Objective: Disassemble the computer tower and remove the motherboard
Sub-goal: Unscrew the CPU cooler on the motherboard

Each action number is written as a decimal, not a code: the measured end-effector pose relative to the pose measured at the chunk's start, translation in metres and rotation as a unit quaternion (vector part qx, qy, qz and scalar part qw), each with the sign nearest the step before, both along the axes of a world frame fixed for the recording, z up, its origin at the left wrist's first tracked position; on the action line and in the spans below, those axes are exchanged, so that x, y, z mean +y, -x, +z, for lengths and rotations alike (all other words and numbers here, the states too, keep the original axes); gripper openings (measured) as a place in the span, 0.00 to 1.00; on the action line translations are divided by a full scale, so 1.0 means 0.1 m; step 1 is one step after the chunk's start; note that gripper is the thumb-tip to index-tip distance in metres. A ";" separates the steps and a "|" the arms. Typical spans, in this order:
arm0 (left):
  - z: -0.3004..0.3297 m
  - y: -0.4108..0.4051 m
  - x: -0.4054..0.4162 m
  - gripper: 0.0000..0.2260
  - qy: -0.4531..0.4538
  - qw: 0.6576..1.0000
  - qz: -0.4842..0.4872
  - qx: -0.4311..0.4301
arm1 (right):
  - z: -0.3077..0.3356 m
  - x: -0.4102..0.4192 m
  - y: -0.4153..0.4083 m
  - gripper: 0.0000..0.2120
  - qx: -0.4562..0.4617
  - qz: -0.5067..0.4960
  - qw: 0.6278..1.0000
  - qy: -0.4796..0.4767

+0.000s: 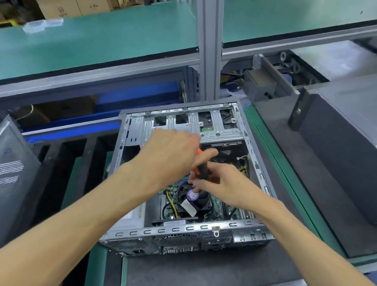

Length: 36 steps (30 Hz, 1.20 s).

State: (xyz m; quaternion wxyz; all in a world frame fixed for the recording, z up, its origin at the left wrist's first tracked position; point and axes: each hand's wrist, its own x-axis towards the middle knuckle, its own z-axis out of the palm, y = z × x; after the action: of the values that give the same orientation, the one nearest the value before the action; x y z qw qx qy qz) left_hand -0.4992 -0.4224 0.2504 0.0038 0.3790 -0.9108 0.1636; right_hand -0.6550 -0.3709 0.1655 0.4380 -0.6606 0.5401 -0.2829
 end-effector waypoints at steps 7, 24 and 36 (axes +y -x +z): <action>0.17 0.11 -0.01 0.12 -0.216 0.965 -0.149 -0.025 | -0.01 -0.04 0.22 0.05 0.037 0.050 0.998 -0.029; 0.27 0.21 -0.08 0.12 -0.233 0.963 -0.117 -0.060 | -0.15 0.02 0.35 0.05 0.048 0.014 0.998 0.034; 0.17 0.39 0.10 0.19 -0.068 0.993 -0.071 -0.069 | -0.15 0.04 0.35 0.05 0.023 -0.015 0.999 0.040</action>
State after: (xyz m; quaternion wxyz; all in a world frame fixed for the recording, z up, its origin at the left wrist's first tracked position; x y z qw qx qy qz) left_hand -0.5382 -0.4124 0.2674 -0.0738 0.3009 -0.9424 0.1261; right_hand -0.6898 -0.3672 0.1503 0.3940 -0.6756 0.5484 -0.2959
